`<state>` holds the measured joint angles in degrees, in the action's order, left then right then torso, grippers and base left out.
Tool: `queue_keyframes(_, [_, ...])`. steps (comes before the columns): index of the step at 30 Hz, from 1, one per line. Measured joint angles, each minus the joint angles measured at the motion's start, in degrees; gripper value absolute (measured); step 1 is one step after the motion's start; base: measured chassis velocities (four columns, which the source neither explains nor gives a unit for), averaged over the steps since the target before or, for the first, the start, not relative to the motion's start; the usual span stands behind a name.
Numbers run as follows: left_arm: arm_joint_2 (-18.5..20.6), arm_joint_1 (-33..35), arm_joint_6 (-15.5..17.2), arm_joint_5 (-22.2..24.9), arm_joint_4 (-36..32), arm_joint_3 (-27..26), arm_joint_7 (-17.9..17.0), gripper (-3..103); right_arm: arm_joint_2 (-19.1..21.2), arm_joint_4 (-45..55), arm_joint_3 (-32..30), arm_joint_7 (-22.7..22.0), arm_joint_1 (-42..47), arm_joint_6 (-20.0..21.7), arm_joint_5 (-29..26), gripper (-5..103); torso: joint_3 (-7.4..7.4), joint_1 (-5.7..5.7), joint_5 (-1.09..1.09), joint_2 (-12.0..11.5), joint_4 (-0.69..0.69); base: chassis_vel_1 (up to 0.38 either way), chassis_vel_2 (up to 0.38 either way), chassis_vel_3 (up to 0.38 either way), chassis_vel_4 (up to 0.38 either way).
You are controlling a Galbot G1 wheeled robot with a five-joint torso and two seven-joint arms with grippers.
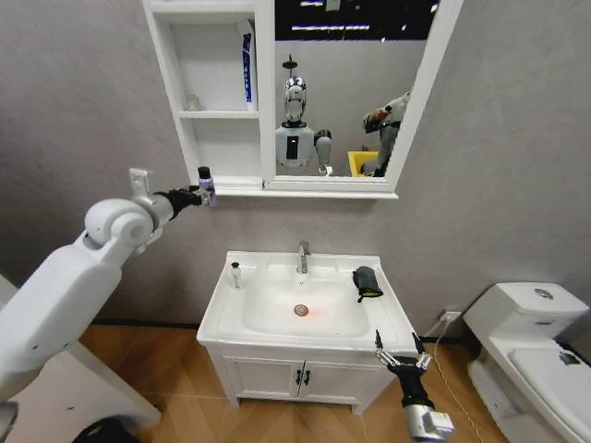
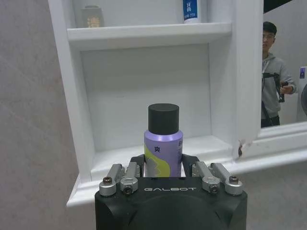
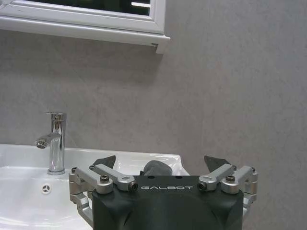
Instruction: Move facial cleanser and shampoo from washbasin to cabinet, then wipe washbasin with towel.
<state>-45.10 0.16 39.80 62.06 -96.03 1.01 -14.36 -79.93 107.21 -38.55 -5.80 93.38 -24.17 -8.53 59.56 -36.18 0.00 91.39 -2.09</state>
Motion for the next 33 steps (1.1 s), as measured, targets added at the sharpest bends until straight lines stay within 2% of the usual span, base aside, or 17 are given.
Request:
queue_keyframes(1, [-2.03,-3.3,0.08,-1.21,3.01,1.7,0.35,42,0.01,-0.01,-0.06,-0.01,0.0,-0.11,-0.16,100,0.0,0.0,0.01,0.0,0.01,0.0,0.0,0.0,0.0])
queue_keyframes(2, [-2.03,-3.3,0.08,-1.21,3.01,1.7,0.35,42,0.01,-0.01,-0.06,-0.01,0.0,-0.11,-0.16,100,0.0,0.0,0.01,0.0,0.01,0.0,0.0,0.0,0.0])
queue_keyframes(4, [-5.63,-8.22,-0.25,-3.33,8.25,4.55,0.86,42,0.03,-0.01,-0.24,-0.05,0.06,-0.32,-0.57,100,0.0,-0.01,0.02,0.0,0.01,0.0,0.0,0.0,0.0])
queue_keyframes(5, [-5.63,-8.22,-0.25,-3.33,8.25,4.55,0.86,42,0.03,-0.01,-0.24,-0.05,0.06,-0.32,-0.57,100,0.0,-0.01,0.02,0.0,0.01,0.0,0.0,0.0,0.0])
queue_keyframes(7, [-8.48,-11.08,-0.72,-5.6,12.76,6.48,1.77,42,0.04,-0.01,-0.42,-0.1,0.07,-0.46,-0.94,100,0.0,-0.01,0.02,0.0,0.01,0.0,0.0,0.0,0.0])
queue_keyframes(14, [-12.47,-13.13,-1.57,-10.62,21.43,7.65,2.89,42,0.22,0.08,-0.75,-0.28,0.05,-0.51,-1.44,100,0.0,0.0,0.01,0.0,0.0,0.0,0.0,0.0,0.0])
queue_keyframes(21, [-14.69,-13.48,-3.52,-13.39,28.29,6.89,3.74,42,0.11,0.2,-0.79,-0.36,0.02,-0.49,-1.37,100,-0.01,0.01,0.0,0.01,-0.01,0.0,0.0,0.0,0.0])
queue_keyframes(28, [-15.95,-13.3,-3.96,-14.19,30.34,5.6,3.47,40,0.02,-0.02,-0.74,-0.36,0.16,-0.6,-1.19,100,-0.02,0.02,0.02,0.01,0.0,0.0,0.0,0.0,0.0])
queue_keyframes(29, [-15.76,-12.98,-3.78,-14.09,29.84,5.46,3.27,45,0.05,-0.04,-0.74,-0.36,0.15,-0.6,-1.19,100,-0.02,0.01,0.02,0.01,0.01,0.0,0.0,0.0,0.0])
queue_keyframes(31, [-15.53,-12.57,-3.45,-13.74,29.29,5.44,3.03,45,0.06,-0.06,-0.73,-0.36,0.11,-0.61,-1.18,100,0.0,0.02,0.0,0.01,-0.01,0.0,0.0,0.0,0.0])
queue_keyframes(32, [-15.04,-12.0,-3.34,-13.13,28.03,5.24,2.61,50,0.08,-0.07,-0.74,-0.37,0.07,-0.61,-1.18,100,0.0,0.0,-0.04,0.0,0.0,0.0,0.0,0.0,0.0])
queue_keyframes(33, [-15.04,-12.0,-3.34,-13.13,28.03,5.24,2.61,50,0.08,-0.07,-0.74,-0.37,0.07,-0.61,-1.18,100,0.0,0.0,-0.04,0.0,0.0,0.0,0.0,0.0,0.0])
